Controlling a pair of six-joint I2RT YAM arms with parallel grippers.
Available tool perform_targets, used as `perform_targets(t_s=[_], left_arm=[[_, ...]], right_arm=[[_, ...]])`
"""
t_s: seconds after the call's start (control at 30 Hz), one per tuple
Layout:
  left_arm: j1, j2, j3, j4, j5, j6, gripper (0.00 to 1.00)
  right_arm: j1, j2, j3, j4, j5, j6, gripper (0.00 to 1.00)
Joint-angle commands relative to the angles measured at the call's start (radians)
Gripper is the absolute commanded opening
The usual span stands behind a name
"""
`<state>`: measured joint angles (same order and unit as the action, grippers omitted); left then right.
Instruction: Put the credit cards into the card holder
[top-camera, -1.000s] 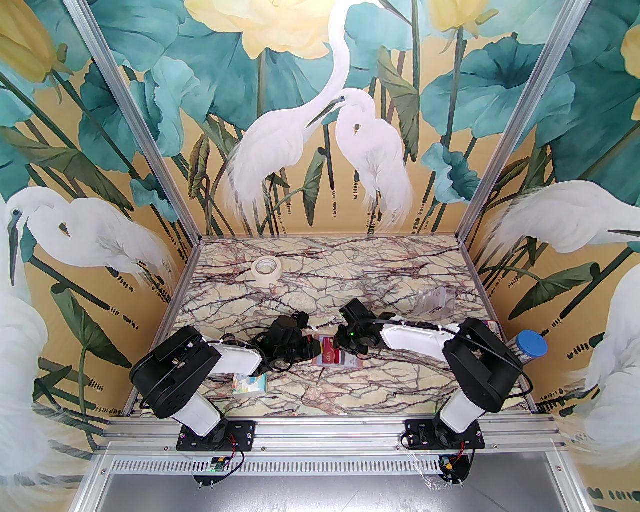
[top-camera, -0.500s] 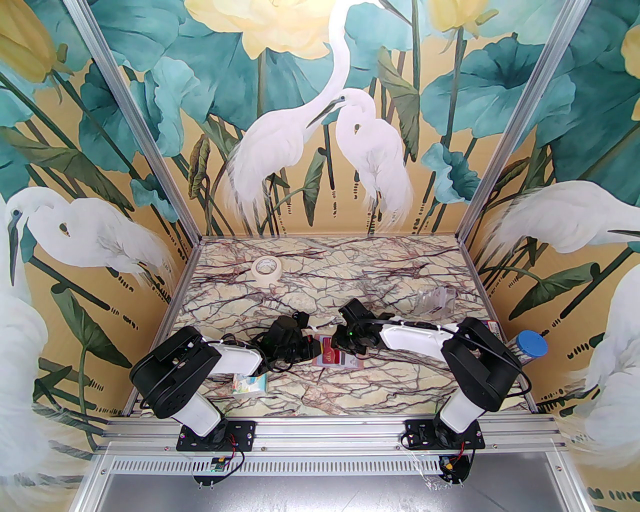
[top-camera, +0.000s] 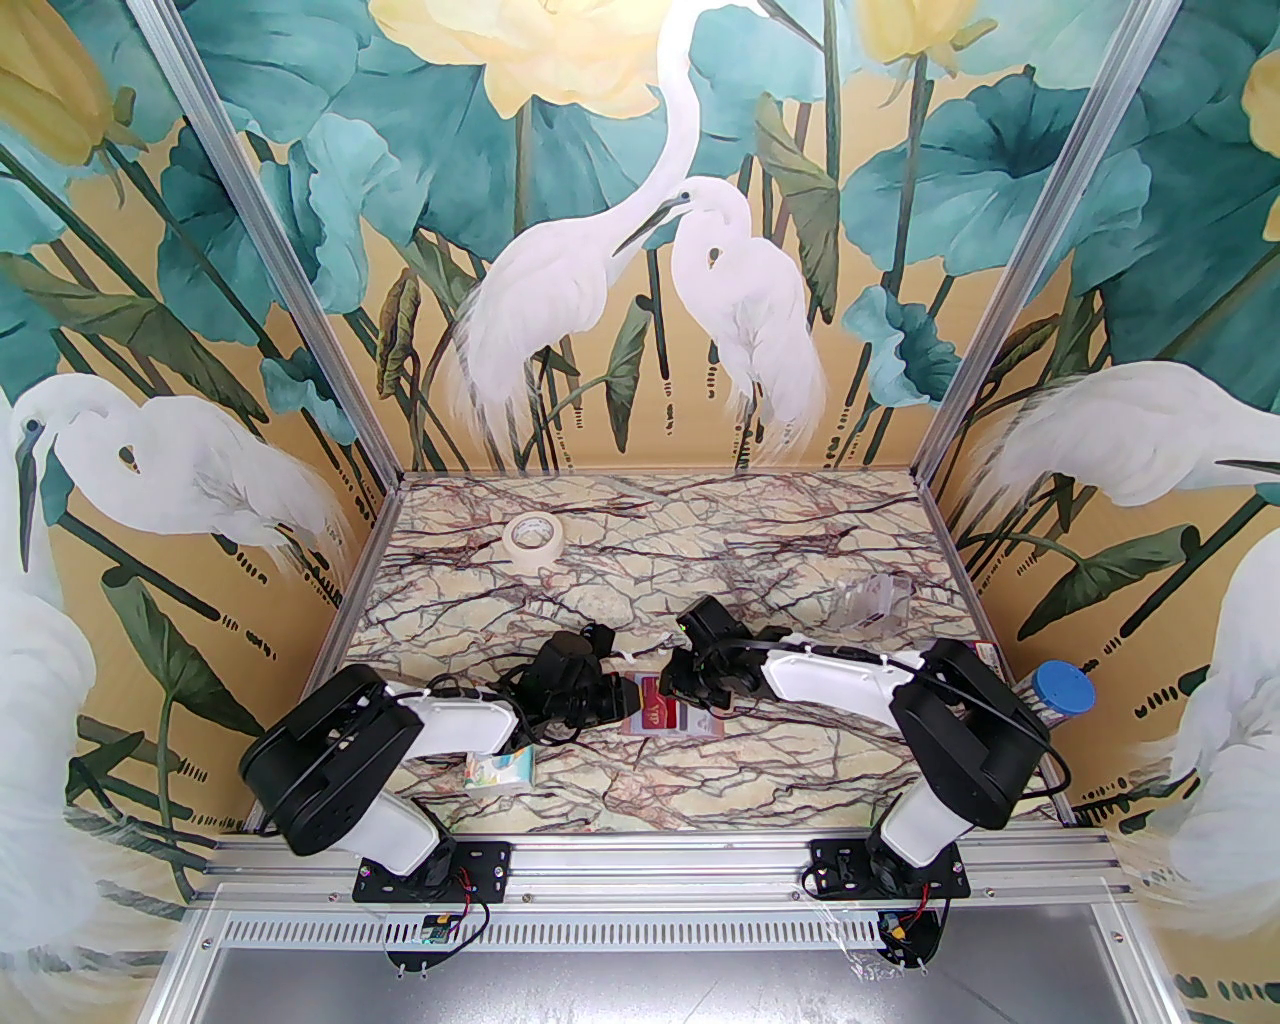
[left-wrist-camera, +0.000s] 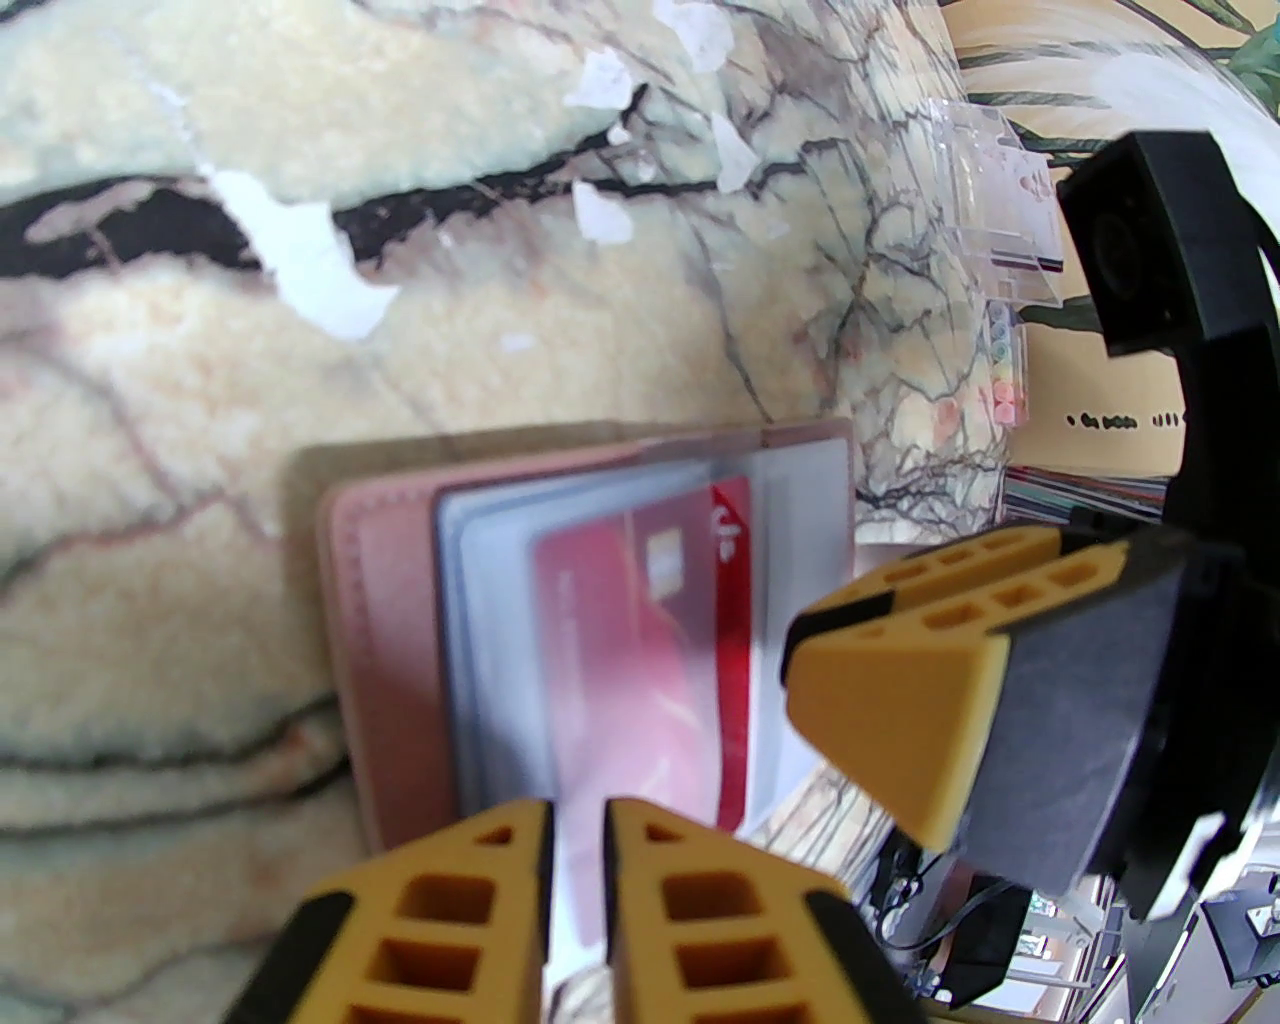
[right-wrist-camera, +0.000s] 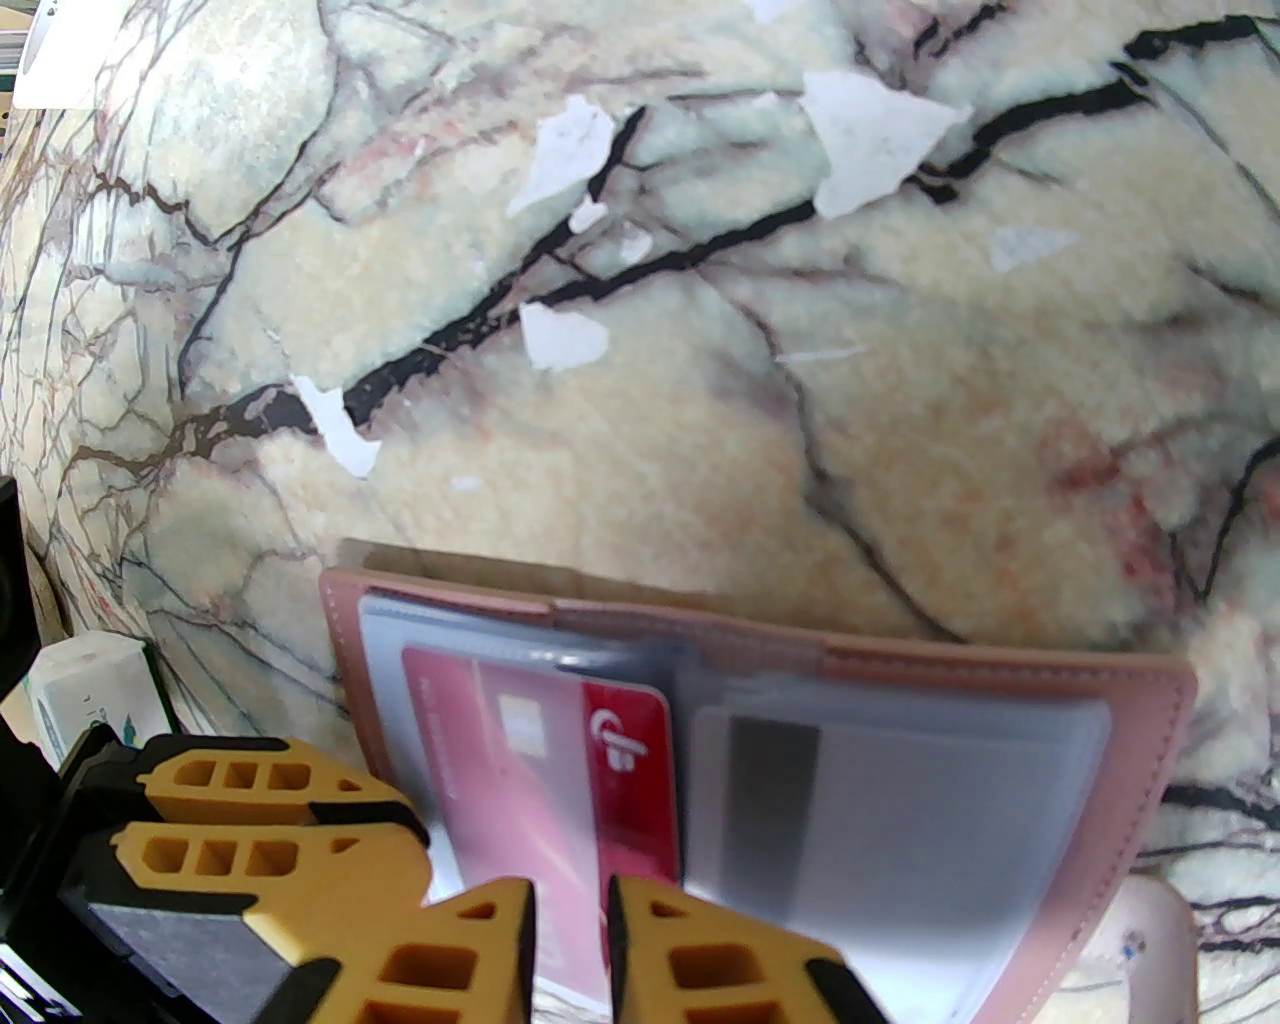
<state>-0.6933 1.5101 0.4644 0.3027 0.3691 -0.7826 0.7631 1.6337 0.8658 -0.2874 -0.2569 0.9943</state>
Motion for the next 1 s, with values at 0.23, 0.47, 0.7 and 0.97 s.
perform_targets(t_s=[0.23, 0.47, 0.7, 0.97], left_arm=[[-0.005, -0.019, -0.013, -0.081, -0.055, 0.022, 0.05], [-0.005, 0.011, -0.018, -0.085, -0.074, 0.019, 0.00], [-0.005, 0.026, -0.012, -0.105, -0.091, 0.010, 0.00], [-0.005, 0.027, -0.020, -0.105, -0.097, 0.003, 0.00]], right_arm=[[0.004, -0.014, 0.013, -0.036, 0.041, -0.018, 0.20], [0.004, 0.005, 0.015, -0.041, 0.038, -0.022, 0.26], [0.004, 0.011, 0.016, -0.039, 0.033, -0.022, 0.27], [0.004, 0.027, 0.028, -0.042, 0.031, -0.025, 0.26]])
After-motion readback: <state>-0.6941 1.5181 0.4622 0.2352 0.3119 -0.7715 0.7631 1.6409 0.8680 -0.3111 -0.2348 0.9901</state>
